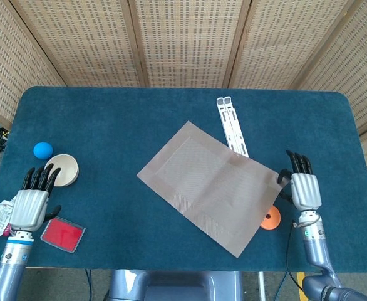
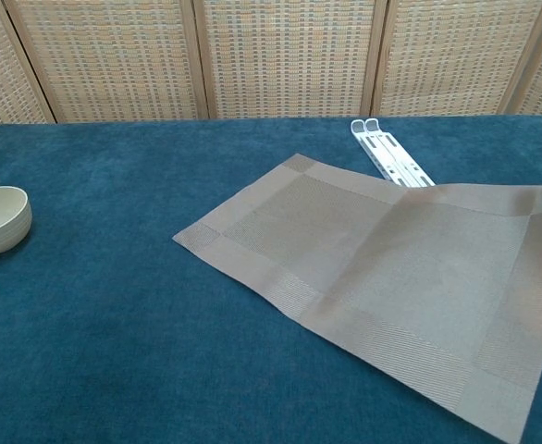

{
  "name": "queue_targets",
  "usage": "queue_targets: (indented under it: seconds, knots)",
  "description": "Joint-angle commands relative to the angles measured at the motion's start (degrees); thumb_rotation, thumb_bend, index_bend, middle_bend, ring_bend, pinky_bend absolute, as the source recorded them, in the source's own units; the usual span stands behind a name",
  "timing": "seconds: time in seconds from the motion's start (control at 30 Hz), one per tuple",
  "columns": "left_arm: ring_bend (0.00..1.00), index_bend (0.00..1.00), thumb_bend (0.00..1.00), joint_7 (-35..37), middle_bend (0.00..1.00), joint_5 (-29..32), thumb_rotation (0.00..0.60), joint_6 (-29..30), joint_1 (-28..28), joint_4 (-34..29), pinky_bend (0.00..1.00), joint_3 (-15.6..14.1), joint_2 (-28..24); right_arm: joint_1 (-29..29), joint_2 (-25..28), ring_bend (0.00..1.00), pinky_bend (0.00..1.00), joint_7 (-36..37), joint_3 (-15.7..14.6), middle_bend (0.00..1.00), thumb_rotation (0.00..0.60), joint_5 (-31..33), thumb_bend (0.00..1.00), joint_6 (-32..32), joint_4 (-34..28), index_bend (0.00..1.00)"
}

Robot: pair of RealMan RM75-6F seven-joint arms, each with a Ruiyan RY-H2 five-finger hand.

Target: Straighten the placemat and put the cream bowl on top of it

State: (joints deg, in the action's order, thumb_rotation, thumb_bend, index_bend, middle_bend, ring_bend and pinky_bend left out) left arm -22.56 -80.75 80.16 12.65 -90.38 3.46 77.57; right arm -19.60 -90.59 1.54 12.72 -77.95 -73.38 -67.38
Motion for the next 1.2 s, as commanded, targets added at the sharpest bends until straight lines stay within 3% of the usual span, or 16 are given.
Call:
queue_targets:
  seconds: [0.03, 0.17, 0.4, 0.7, 0.87, 1.2]
  knots:
    - [0.0, 0.04, 0.23, 0.0, 0.0, 0.0, 0.6, 0.0, 0.0, 0.0, 0.0, 0.0, 0.0, -0.7, 1.1, 0.0, 0.0, -1.9, 0.7, 0.09, 0.6, 1.1, 0.52, 1.0, 0.3, 0.64]
    - [0.0, 0.04, 0.24, -0.1, 0.0, 0.0, 0.6, -0.4, 0.2, 0.1, 0.0, 0.0, 0.2, -0.2, 2.7, 0.0, 0.0, -4.8, 0.9, 0.0, 0.6, 2.5, 0.42, 0.8, -1.1, 0.41]
    - [0.0, 0.04, 0.23, -0.7, 0.0, 0.3, 0.6, -2.2, 1.6, -0.6, 0.0, 0.4, 0.9, 3.8, 6.1, 0.0, 0.0, -2.1, 0.3, 0.0, 0.6, 1.5, 0.3, -5.5, -5.6, 0.11]
    - [0.0, 0.04, 0.23, -6.6, 0.0, 1.1, 0.6, -6.5, 6.6, -3.3, 0.0, 3.2, 1.7, 7.7, 9.1, 0.0, 0.0, 3.7, -1.1, 0.0, 0.6, -2.9, 0.27, -13.1, -9.1, 0.08]
    - [0.0, 0.05, 0.06, -11.5, 0.0, 2.9, 0.6, -9.7, 10.5, -3.4, 0.0, 5.5, 3.4, 8.3, 10.1, 0.0, 0.0, 5.9, -1.1, 0.0, 0.6, -4.0, 0.27, -14.5, -9.6, 0.08]
    - [0.0, 0.07, 0.05, -18.8, 0.0, 10.3, 0.6, -18.5, 20.9, 4.0, 0.0, 10.5, 11.4, 8.6, 11.4, 0.0, 0.0, 9.1, -0.2, 0.0, 0.6, -3.2, 0.27, -14.3, -9.6, 0.08]
